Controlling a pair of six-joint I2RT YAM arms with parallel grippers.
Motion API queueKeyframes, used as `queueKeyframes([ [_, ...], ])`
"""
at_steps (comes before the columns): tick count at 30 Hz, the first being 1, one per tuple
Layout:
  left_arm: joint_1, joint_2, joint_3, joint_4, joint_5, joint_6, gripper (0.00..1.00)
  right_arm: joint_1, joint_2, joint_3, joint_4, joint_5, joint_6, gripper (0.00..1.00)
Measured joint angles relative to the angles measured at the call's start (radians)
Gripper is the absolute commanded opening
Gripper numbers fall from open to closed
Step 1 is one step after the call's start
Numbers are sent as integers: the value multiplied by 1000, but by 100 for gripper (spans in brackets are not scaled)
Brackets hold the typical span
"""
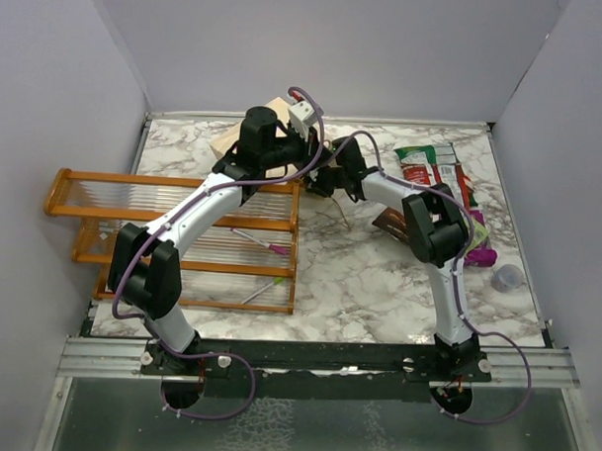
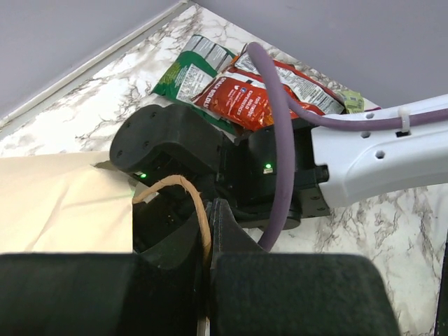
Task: Take the snacks out of the paper bag
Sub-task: Take out the snack from the paper bag.
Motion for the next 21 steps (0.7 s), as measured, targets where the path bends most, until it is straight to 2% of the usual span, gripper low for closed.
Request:
queueKeyframes([
  [3, 0, 0, 0, 0, 3, -1, 0, 5, -52, -82, 31, 6, 42, 6],
  [7, -2, 0, 0, 0, 5, -5, 0, 22, -151, -232, 84, 40, 123, 2],
  [14, -3, 0, 0, -16, 4, -16, 0, 72, -346, -513, 212, 161, 307, 1],
  [21, -2, 3, 0, -39, 3, -51, 0, 72, -642, -811, 348, 302, 475, 1],
])
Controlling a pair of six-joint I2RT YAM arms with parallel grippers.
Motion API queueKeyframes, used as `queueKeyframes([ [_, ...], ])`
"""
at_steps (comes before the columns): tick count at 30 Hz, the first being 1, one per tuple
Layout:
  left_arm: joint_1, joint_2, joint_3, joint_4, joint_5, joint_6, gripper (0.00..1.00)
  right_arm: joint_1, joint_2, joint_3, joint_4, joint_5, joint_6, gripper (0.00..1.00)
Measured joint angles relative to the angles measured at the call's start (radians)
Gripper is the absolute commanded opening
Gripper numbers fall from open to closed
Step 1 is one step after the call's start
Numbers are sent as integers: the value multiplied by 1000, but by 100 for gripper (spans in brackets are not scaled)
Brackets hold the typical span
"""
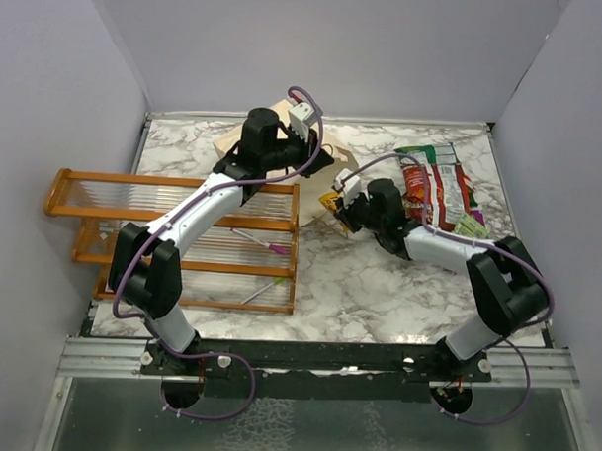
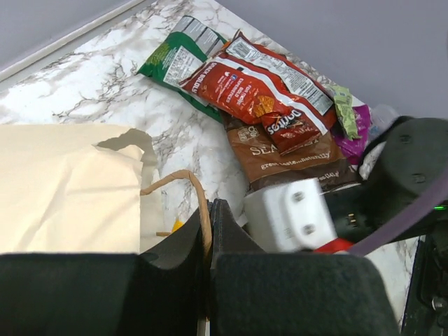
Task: Take the snacks out of the paper bag
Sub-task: Take out the snack from the paper bag, then place the snack at the center of the board.
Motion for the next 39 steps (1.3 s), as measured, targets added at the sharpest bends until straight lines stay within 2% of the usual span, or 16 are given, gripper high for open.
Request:
queueKeyframes([
  [8, 52, 0, 0, 1, -7, -55, 0, -3, -304, -159, 36, 139, 186, 1],
  [14, 55, 0, 0, 2, -16, -60, 0, -5, -510, -192, -97, 151, 404, 1],
  [20, 55, 0, 0, 8, -15, -67, 0, -4, -736, -346, -254, 124, 607, 1],
  [26, 59, -16, -2, 23, 0, -69, 0, -4, -820, -462, -358, 211, 801, 2],
  [31, 61, -50, -17, 58, 55, -62, 0, -4, -816, -467, -427, 406, 926, 5],
  [32, 61, -57, -24, 71, 69, -61, 0, -4, -807, -467, -433, 457, 954, 8],
  [35, 61, -68, -49, 100, 106, -62, 0, -4, -772, -467, -448, 552, 1015, 27],
  [39, 60, -68, -68, 136, 166, -72, 0, -5, -734, -475, -443, 599, 1042, 48],
])
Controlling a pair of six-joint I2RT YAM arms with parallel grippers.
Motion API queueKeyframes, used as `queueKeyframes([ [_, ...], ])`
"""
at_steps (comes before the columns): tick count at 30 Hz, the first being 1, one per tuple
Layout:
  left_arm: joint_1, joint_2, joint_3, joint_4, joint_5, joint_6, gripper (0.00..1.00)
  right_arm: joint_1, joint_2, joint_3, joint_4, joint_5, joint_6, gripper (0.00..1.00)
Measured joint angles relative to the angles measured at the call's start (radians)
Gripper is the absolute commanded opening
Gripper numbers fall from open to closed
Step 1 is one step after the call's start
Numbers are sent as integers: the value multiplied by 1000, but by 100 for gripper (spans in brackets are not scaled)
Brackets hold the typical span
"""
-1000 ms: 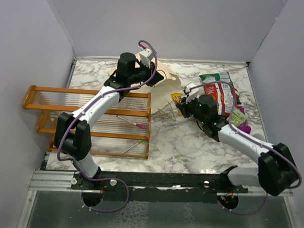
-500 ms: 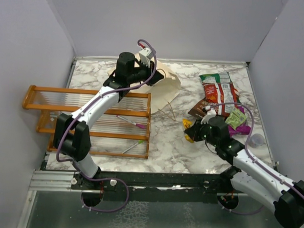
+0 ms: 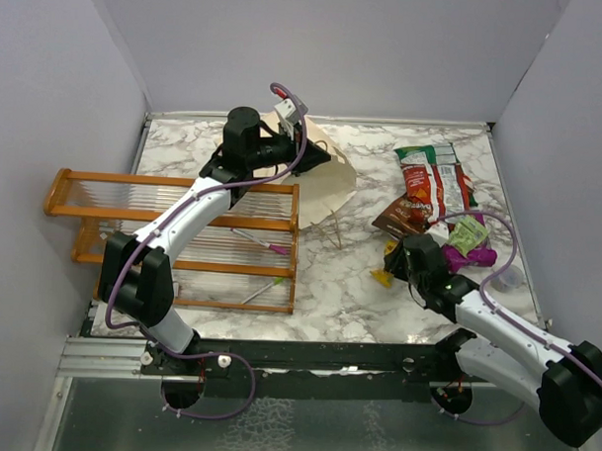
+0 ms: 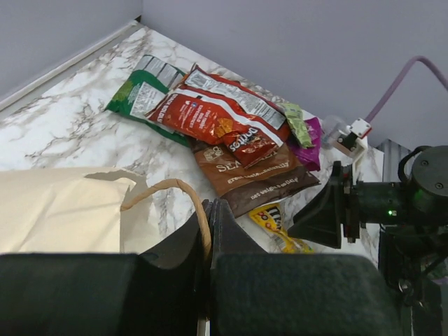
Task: Take the snacks out of the paper bag
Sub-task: Place the snack at the center of the board, then take out the snack from the paper bag.
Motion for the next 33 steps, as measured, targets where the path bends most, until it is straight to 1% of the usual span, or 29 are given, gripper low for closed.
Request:
queueKeyframes([
  [2, -6, 0, -2, 14, 23, -2, 0, 0, -4, -16, 25, -3, -14, 57],
  [4, -14, 0, -3, 20, 40, -1, 0, 0, -25, -43, 77, -34, -60, 61],
  [5, -18, 0, -2, 21, 46, -1, 0, -1, -46, -66, 124, -77, -101, 62],
  [9, -26, -1, -3, 28, 61, 2, 0, -1, -151, -157, 350, -363, -312, 65],
  [11, -27, -2, -4, 30, 63, 4, 0, -1, -153, -160, 449, -478, -398, 66],
  [13, -27, -3, -4, 30, 64, 7, 0, -1, -109, -141, 531, -586, -505, 66],
  [17, -26, -3, -4, 25, 62, 23, 0, 2, 83, -10, 628, -733, -763, 66],
  [18, -26, -3, -4, 21, 62, 27, 0, 2, 154, 35, 652, -769, -863, 67],
  [20, -27, -3, -4, 11, 61, 36, 0, 2, 270, 101, 704, -804, -1036, 69],
  [24, -27, -3, -4, 3, 61, 44, 0, 2, 491, 172, 816, -840, -1352, 68],
  [27, -27, -3, -4, -2, 60, 43, 0, 2, 681, 282, 821, -859, -1580, 68],
  [29, -27, -3, -4, 0, 60, 42, 0, 2, 781, 357, 819, -874, -1704, 68],
  [33, -27, -3, -4, -1, 60, 40, 0, 1, 919, 519, 789, -908, -1898, 68],
])
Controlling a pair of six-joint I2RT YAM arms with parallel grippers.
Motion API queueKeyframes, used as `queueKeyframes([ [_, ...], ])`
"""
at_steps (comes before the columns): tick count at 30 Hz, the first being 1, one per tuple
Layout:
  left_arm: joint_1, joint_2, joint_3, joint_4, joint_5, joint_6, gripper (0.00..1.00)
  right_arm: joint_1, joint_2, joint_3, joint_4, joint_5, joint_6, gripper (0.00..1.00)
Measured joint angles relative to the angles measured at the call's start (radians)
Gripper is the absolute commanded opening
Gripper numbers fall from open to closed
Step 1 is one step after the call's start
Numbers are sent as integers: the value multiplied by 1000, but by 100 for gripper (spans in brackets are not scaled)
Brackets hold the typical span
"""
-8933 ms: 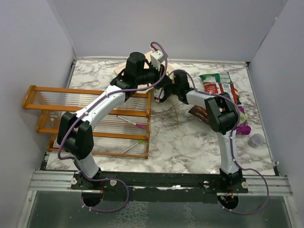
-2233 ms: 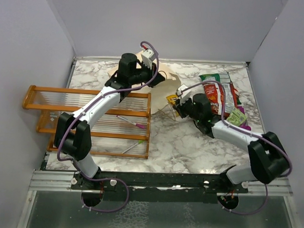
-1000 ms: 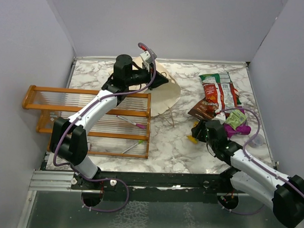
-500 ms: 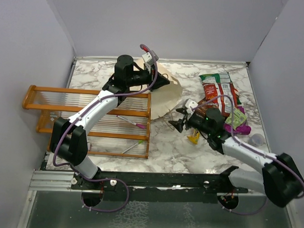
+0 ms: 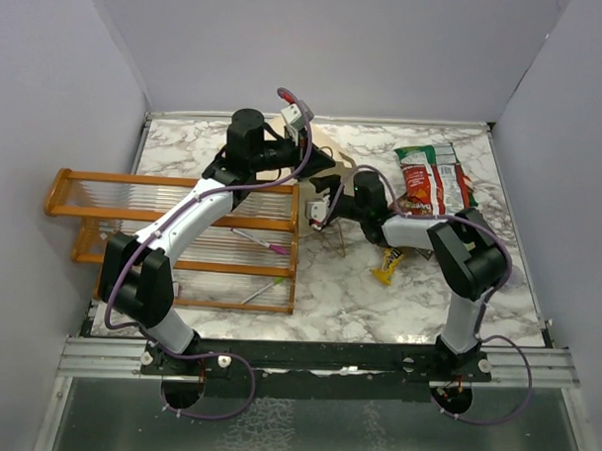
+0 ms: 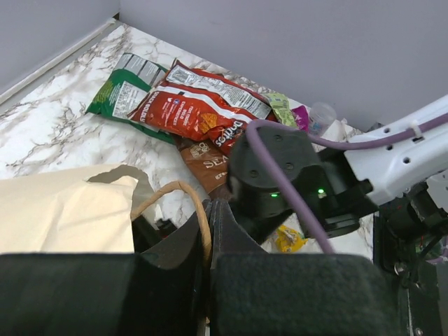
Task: Take the snacks out of the paper bag
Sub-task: Take out the snack from the paper bag.
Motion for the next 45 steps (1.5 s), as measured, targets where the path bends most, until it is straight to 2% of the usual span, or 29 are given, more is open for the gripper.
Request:
queueKeyframes([
  [7, 0, 0, 0, -1, -1, 3, 0, -9, 212, 309, -146, -11, -294, 71],
  [15, 2, 0, 0, 0, -1, 2, 0, -24, 386, 496, -317, 1, -514, 71],
  [27, 2, 3, 0, 16, 1, -36, 0, -29, 554, 680, -239, 0, -618, 71],
  [32, 2, 23, 0, 59, 12, -79, 0, -15, 676, 842, -200, -6, -621, 68],
  [34, 2, 31, 0, 65, 19, -90, 0, -6, 729, 908, -165, -1, -603, 64],
  [35, 2, 35, 0, 69, 21, -95, 0, -2, 753, 939, -151, 0, -592, 59],
  [38, 2, 43, 0, 76, 23, -103, 0, 11, 821, 1026, -111, 4, -545, 34],
  [39, 2, 44, 0, 76, 23, -105, 0, 13, 834, 1039, -100, 7, -518, 29],
  [45, 2, 45, 0, 75, 21, -106, 0, 23, 848, 984, 35, 41, -360, 7],
])
